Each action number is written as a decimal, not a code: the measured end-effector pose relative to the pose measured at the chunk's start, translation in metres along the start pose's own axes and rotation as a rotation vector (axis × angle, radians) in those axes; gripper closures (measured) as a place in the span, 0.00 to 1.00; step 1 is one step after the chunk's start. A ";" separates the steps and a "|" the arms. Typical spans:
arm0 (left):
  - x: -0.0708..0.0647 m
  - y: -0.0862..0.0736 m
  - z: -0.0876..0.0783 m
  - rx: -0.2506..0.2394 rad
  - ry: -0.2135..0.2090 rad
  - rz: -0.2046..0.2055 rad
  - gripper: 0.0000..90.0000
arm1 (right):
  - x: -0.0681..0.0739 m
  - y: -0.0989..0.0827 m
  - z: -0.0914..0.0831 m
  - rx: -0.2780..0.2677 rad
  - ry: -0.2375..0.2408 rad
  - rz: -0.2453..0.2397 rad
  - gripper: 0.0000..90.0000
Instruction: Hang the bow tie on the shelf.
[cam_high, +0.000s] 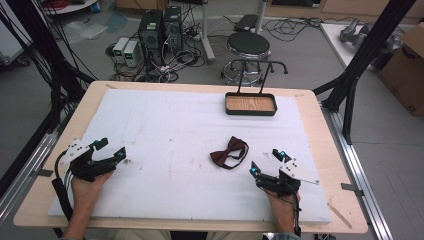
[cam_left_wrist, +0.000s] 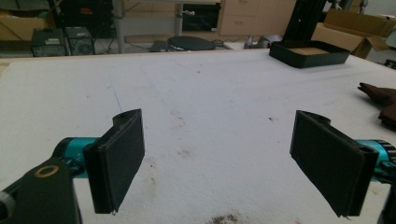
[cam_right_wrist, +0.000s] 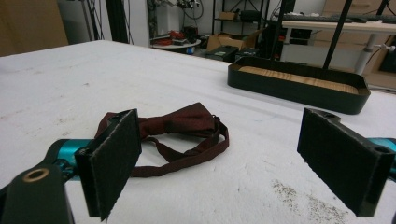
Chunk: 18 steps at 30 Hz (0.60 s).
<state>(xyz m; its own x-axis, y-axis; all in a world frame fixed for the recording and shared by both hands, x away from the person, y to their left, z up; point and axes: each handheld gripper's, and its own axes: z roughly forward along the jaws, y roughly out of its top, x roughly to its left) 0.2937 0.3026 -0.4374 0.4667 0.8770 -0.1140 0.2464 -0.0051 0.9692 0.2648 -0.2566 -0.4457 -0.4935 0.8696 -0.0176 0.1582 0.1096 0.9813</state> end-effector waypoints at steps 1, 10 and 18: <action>0.000 0.000 0.000 -0.010 0.002 -0.001 0.20 | 0.000 0.000 0.000 0.000 0.000 0.000 0.14; -0.005 -0.001 0.000 -0.035 0.014 0.037 0.20 | 0.000 0.000 0.000 0.006 -0.002 0.004 0.14; -0.005 -0.002 0.000 -0.036 0.020 0.034 0.20 | 0.000 0.000 -0.001 0.006 -0.019 0.009 0.14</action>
<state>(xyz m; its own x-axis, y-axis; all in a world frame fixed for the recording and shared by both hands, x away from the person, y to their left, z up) 0.2911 0.2982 -0.4389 0.4575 0.8859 -0.0768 0.2001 -0.0184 0.9796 0.2640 -0.2569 -0.4456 -0.4758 0.8795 -0.0124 0.1681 0.1048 0.9802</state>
